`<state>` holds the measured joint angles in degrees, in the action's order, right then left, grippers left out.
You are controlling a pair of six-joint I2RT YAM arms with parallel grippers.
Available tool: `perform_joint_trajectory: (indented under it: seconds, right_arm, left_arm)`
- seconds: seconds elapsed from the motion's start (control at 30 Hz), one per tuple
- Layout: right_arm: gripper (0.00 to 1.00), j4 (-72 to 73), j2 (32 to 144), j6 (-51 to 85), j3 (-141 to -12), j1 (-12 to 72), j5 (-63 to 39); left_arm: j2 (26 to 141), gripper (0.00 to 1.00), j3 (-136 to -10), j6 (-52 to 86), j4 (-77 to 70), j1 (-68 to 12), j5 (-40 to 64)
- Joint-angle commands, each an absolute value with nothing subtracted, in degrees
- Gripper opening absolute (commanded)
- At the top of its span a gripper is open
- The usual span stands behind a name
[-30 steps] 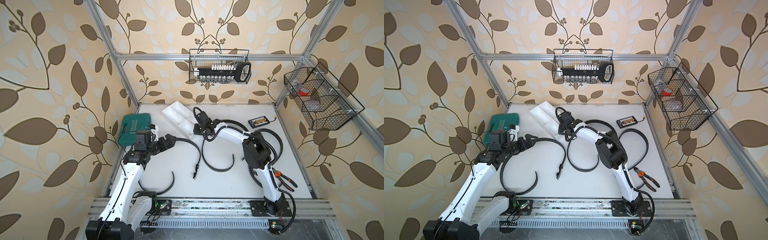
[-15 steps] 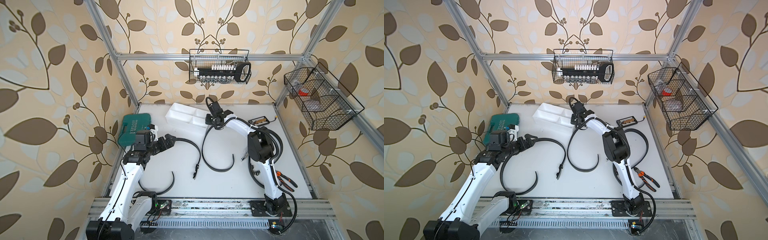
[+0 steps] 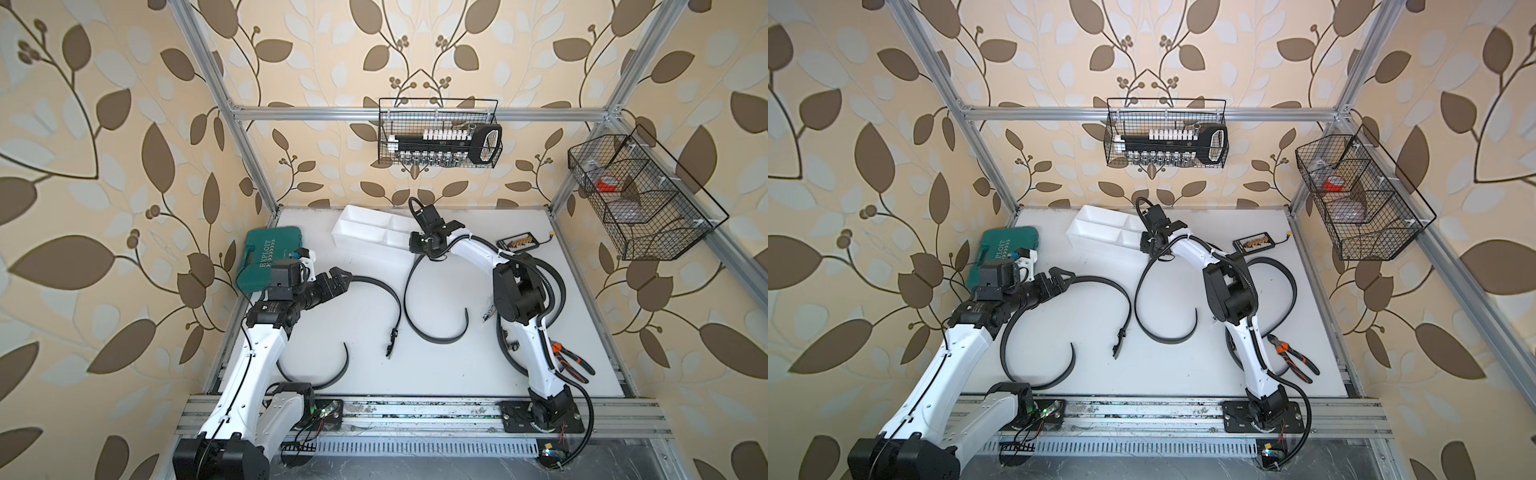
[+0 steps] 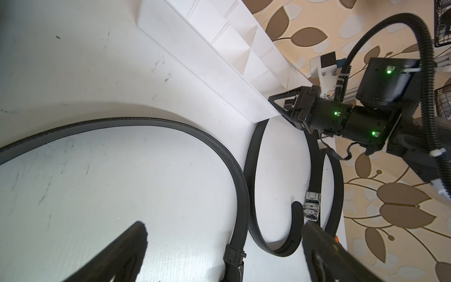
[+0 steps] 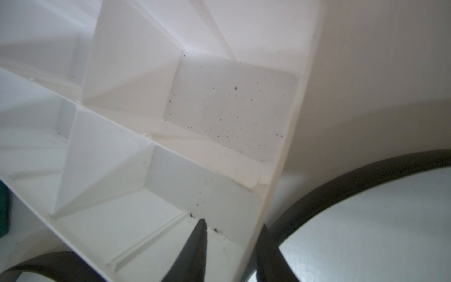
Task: Place the belts into the storage roll
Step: Move the container to the center of the board.
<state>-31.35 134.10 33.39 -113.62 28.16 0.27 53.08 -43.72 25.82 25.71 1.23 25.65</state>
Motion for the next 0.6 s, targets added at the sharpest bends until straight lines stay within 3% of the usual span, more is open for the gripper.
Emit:
perform_joint_trajectory:
  seconds: [0.0, 0.27, 0.57]
  right_arm:
    - [0.27, -34.3, 136.2, 32.7, -115.5, 28.1, 0.5]
    - [0.1, -39.2, 138.3, 28.8, -120.6, 25.1, 4.8]
    - [0.09, -38.1, 136.3, 27.7, -118.1, 18.7, 5.0]
  left_arm:
    - [53.3, 0.99, -43.5, 25.9, 24.6, 1.9, 27.0]
    - [53.1, 0.99, -43.5, 26.0, 24.8, 2.0, 27.0]
    - [53.5, 0.99, -43.5, 26.0, 24.7, 2.0, 27.1]
